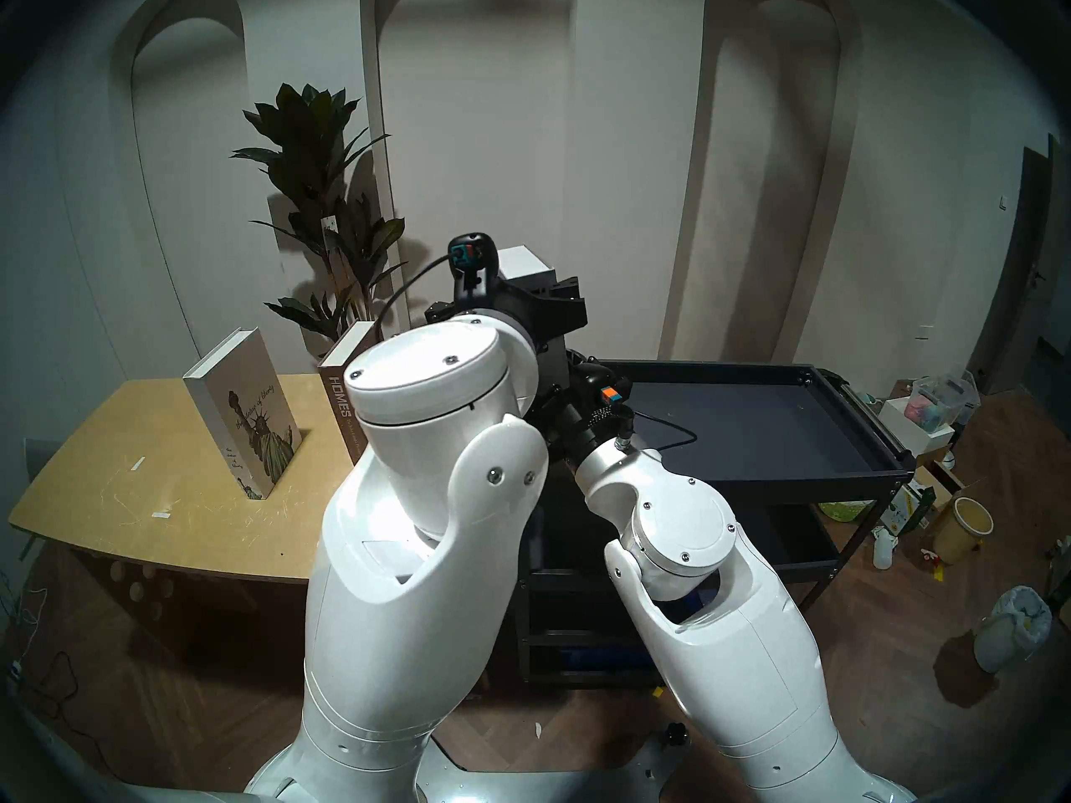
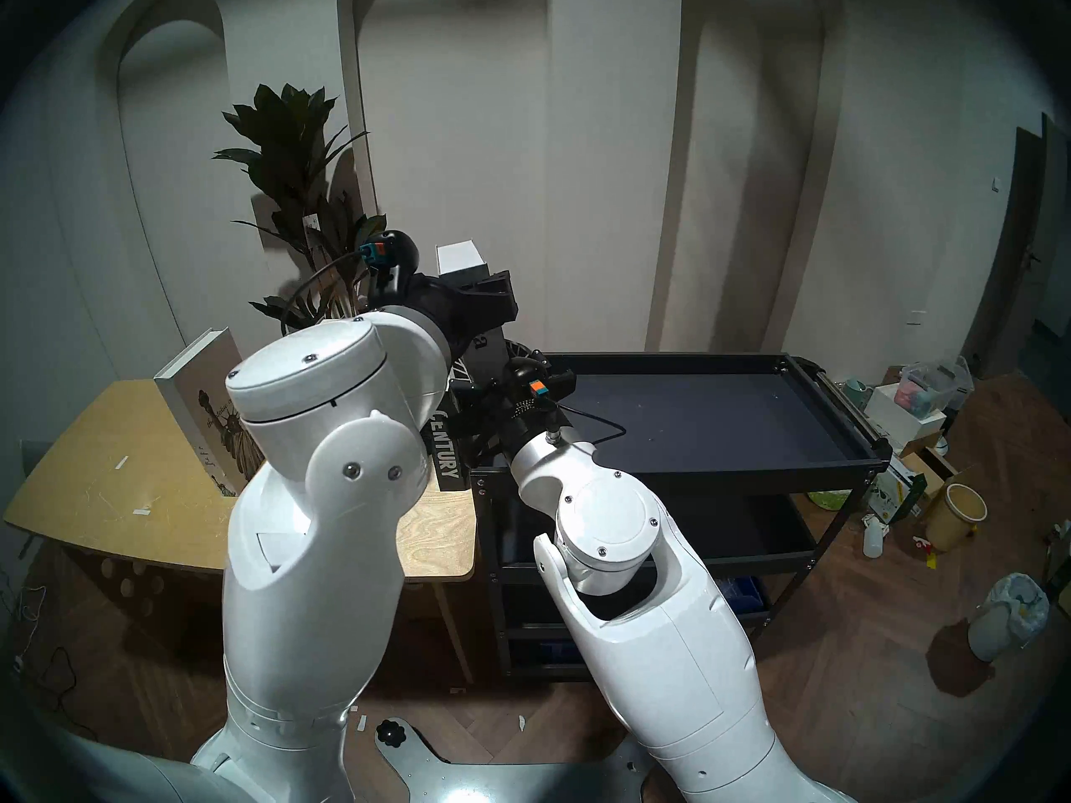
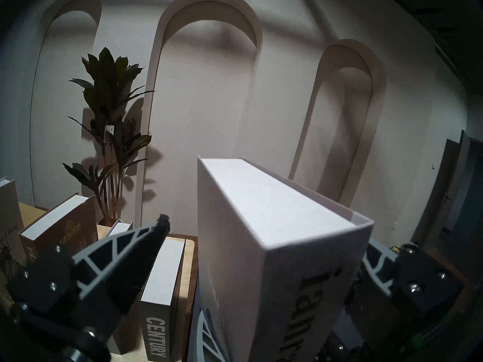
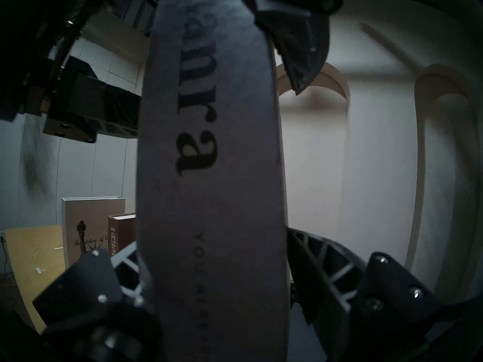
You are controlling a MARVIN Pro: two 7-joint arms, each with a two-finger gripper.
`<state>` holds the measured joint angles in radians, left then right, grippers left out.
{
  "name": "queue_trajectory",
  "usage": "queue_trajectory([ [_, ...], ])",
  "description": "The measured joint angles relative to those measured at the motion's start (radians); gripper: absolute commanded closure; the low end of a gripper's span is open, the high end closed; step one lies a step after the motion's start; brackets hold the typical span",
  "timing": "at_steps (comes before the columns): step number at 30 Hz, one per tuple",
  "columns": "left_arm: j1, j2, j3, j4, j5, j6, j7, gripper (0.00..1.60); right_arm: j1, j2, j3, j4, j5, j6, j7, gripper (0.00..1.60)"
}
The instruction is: Move the books from the display table onto the shelf, standing them upright with spines facing out and tallest at one end
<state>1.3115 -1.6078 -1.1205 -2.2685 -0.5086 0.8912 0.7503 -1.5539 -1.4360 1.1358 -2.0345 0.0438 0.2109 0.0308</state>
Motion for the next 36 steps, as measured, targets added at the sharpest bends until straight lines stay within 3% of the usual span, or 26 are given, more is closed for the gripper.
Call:
queue_trajectory([
  [13, -0.035, 0.045, -0.086, 0.085, -0.051, -0.044, -0.123, 0.0, 0.001, 0.02, 0.005, -0.059, 0.03, 0.068, 0.038, 1.6],
  [25, -0.054, 0.087, -0.117, 0.078, -0.057, -0.071, -0.197, 0.0, 0.045, 0.011, 0.005, -0.079, 0.051, 0.13, 0.059, 1.6],
  [32, -0.054, 0.107, -0.129, 0.061, -0.058, -0.083, -0.23, 0.0, 0.085, 0.001, -0.002, -0.055, 0.043, 0.137, 0.062, 1.6],
  [36, -0.057, 0.103, -0.154, 0.051, -0.089, -0.072, -0.243, 0.0, 0.116, -0.008, 0.004, 0.002, 0.028, 0.134, 0.054, 1.6],
])
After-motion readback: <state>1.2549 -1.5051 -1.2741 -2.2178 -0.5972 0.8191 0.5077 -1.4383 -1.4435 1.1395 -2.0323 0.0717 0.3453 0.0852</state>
